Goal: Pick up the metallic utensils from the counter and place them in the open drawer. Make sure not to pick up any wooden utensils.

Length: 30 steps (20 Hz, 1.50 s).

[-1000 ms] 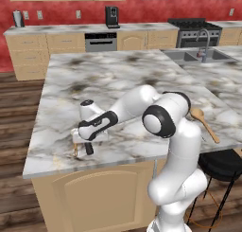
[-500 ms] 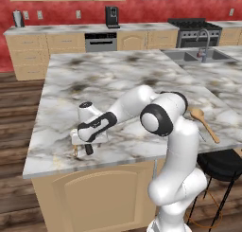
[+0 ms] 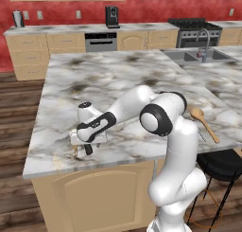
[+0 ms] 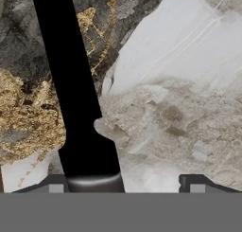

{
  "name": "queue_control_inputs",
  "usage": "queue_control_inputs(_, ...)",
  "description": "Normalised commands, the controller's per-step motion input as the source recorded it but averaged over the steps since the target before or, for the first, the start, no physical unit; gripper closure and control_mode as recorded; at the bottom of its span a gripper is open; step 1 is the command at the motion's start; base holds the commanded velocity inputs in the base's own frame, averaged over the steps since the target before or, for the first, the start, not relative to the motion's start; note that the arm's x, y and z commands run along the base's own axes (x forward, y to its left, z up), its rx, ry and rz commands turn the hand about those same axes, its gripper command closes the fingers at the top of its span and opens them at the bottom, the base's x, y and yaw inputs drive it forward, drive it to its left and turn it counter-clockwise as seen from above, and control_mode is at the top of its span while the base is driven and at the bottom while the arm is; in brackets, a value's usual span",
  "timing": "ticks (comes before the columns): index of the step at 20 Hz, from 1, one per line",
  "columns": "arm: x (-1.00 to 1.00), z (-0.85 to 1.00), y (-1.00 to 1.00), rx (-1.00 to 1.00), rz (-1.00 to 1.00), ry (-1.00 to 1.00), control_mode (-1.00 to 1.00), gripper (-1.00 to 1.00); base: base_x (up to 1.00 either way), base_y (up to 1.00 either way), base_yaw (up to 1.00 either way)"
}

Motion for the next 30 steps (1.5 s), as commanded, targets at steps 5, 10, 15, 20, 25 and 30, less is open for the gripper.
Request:
queue_control_inputs(5, 0.01, -0.11, 0.00, 0.00, 0.00, 0.00, -1.00, 1.00, 0.00, 0.00, 0.00)
queue_control_inputs(10, 0.00, 0.00, -0.11, 0.01, 0.00, 0.00, -1.00, 1.00, 0.00, 0.00, 0.00)
queue_control_inputs(15, -0.19, 0.02, -0.23, 0.00, 0.00, -0.06, -1.00, 1.00, 0.00, 0.00, 0.00)
queue_control_inputs(20, -0.27, 0.72, -0.19, -0.05, -0.02, 0.00, -1.00, 1.00, 0.00, 0.00, 0.00)
queue_control_inputs(25, -0.37, 0.88, -0.90, -0.02, -0.11, 0.06, -1.00, 1.00, 0.00, 0.00, 0.00)
queue_control_inputs(30, -0.39, 1.00, -0.95, 0.00, -0.08, 0.14, -1.00, 1.00, 0.00, 0.00, 0.00)
